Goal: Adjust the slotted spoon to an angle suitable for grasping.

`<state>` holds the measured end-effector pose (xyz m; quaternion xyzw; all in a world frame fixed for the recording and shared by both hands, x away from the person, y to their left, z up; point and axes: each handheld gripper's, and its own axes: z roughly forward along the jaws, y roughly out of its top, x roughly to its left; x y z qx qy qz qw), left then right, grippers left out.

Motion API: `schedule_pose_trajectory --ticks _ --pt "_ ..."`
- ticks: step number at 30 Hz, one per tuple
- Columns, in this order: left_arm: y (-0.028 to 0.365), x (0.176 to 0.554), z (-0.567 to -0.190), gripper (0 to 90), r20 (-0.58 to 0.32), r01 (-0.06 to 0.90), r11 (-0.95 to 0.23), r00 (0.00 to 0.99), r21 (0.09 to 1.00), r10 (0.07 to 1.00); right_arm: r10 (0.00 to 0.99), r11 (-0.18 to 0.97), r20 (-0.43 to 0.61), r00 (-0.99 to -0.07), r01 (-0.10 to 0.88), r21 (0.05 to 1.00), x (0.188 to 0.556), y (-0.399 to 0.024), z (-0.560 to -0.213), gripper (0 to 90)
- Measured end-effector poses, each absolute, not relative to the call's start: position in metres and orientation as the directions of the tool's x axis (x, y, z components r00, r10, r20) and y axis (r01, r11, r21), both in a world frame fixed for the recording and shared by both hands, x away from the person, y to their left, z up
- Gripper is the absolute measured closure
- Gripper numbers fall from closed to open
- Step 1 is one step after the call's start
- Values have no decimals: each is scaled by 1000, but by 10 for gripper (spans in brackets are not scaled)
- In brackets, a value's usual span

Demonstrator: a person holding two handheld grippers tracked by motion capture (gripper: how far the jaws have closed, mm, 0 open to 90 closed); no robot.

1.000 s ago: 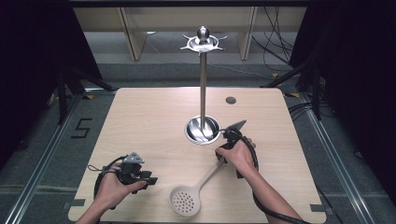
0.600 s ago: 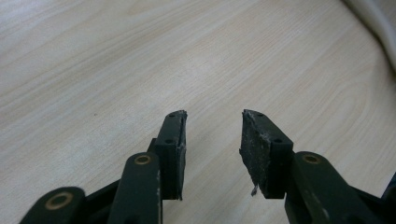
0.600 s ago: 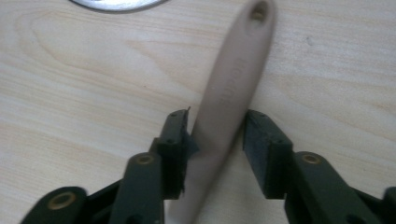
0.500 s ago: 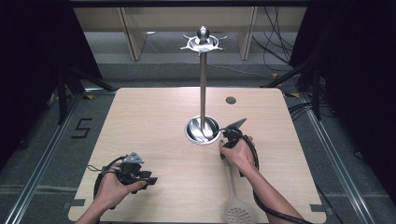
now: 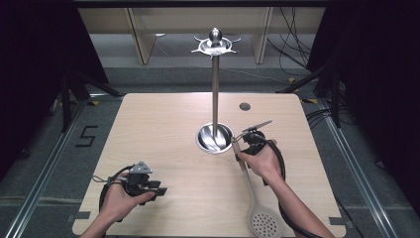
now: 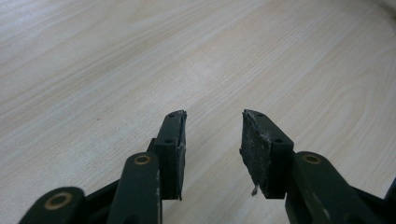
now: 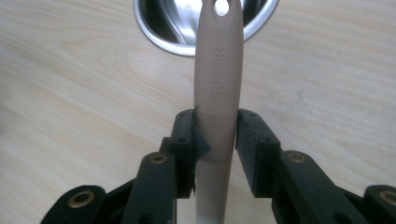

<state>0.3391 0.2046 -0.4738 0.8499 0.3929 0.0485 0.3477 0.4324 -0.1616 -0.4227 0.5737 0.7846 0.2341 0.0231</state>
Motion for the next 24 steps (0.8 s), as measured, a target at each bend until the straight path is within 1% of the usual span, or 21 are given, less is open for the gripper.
schedule_pose_trajectory --ticks 2,3,4,5,7,8,9,10,12,15,16,17,18,19,20,21,22,24 --pt "204 339 -474 590 -198 641 -437 678 631 708 895 240 251 -369 872 425 428 -164 -416 691" --pt "205 338 -474 590 -190 632 -439 682 638 706 882 272 228 -413 840 470 428 -167 -414 691" --pt "205 339 -474 589 -187 632 -433 678 643 711 872 282 223 -436 820 498 426 -170 -412 691" --pt "205 339 -474 589 -187 631 -430 677 646 712 874 263 245 -420 832 488 423 -171 -407 691" --pt "205 339 -473 585 -186 623 -437 687 649 703 851 285 235 -469 789 544 419 -177 -402 691" --pt "205 339 -474 583 -181 620 -432 684 655 707 845 282 243 -476 784 554 415 -179 -399 691" --pt "205 338 -474 581 -184 619 -429 685 658 705 849 283 229 -477 775 565 413 -182 -396 691" --pt "205 338 -474 577 -184 619 -429 685 658 705 842 263 251 -477 771 581 409 -183 -394 691" --pt "204 338 -474 568 -181 608 -432 693 666 697 823 270 245 -512 734 624 405 -189 -391 691" --pt "204 338 -475 541 -171 600 -430 694 674 700 815 224 278 -508 719 658 396 -194 -386 691" --pt "204 338 -476 532 -170 598 -426 693 679 700 807 241 264 -528 702 670 395 -198 -384 691" --pt "203 338 -477 521 -183 606 -408 682 683 708 802 234 268 -534 693 682 393 -199 -383 691" --pt "203 338 -478 512 -179 603 -408 683 686 709 801 233 264 -537 687 688 391 -202 -382 691" --pt "203 338 -478 502 -167 595 -418 688 687 706 804 191 303 -512 705 683 386 -200 -380 691" --pt "203 338 -478 491 -167 595 -418 688 687 706 804 191 303 -512 705 683 386 -200 -380 691" --pt "204 339 -479 485 -151 586 -433 695 685 703 787 197 277 -552 650 734 384 -205 -379 691" --pt "203 339 -479 482 -151 585 -427 692 689 706 782 205 265 -564 635 745 383 -207 -378 692" --pt "203 339 -479 479 -150 583 -427 693 691 705 779 185 267 -567 615 767 380 -209 -376 691"
